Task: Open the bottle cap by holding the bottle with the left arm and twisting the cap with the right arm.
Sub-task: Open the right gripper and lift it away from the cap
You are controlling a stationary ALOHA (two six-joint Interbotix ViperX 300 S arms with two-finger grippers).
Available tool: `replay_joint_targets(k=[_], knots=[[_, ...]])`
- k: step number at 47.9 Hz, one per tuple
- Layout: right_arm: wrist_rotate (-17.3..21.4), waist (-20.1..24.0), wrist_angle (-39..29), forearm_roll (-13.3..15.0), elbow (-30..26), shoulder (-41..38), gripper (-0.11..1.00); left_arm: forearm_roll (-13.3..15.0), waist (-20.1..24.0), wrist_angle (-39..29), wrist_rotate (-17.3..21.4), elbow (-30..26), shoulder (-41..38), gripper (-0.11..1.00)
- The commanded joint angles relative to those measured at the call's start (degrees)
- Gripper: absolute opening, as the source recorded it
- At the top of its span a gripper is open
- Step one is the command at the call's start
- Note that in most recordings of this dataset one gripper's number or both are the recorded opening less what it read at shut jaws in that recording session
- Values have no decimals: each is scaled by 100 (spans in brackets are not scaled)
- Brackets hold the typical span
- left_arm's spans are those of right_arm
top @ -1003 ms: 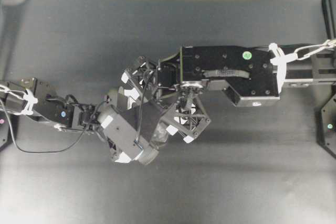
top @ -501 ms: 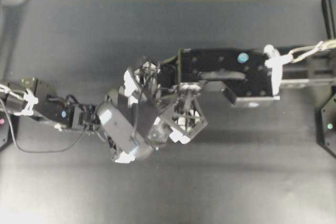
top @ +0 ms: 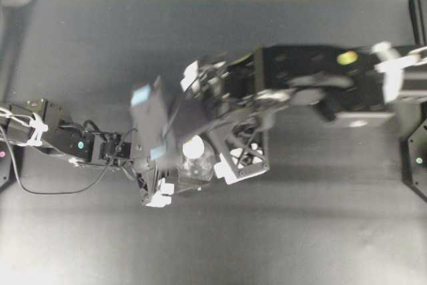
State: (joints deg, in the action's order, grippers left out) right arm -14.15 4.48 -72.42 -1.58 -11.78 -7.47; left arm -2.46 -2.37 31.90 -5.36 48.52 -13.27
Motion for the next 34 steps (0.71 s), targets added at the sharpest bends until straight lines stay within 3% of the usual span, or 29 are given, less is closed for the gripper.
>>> replay_joint_targets(k=[1,8,22,34], knots=[[571,44,18,-18,97,316,82,-18,-62,-246,-62,53,-105,81],[1248,114,457,-18,598,589,82,-18,-62,-255,-62,53,-105,81],[2215,193,2347,-18,1934,1468,82,-18,-62,-255,-70,44,-88,81],[2505,237,2971,-9,2777,2074,79,-18,-62,-246,-88,35,-70,81]])
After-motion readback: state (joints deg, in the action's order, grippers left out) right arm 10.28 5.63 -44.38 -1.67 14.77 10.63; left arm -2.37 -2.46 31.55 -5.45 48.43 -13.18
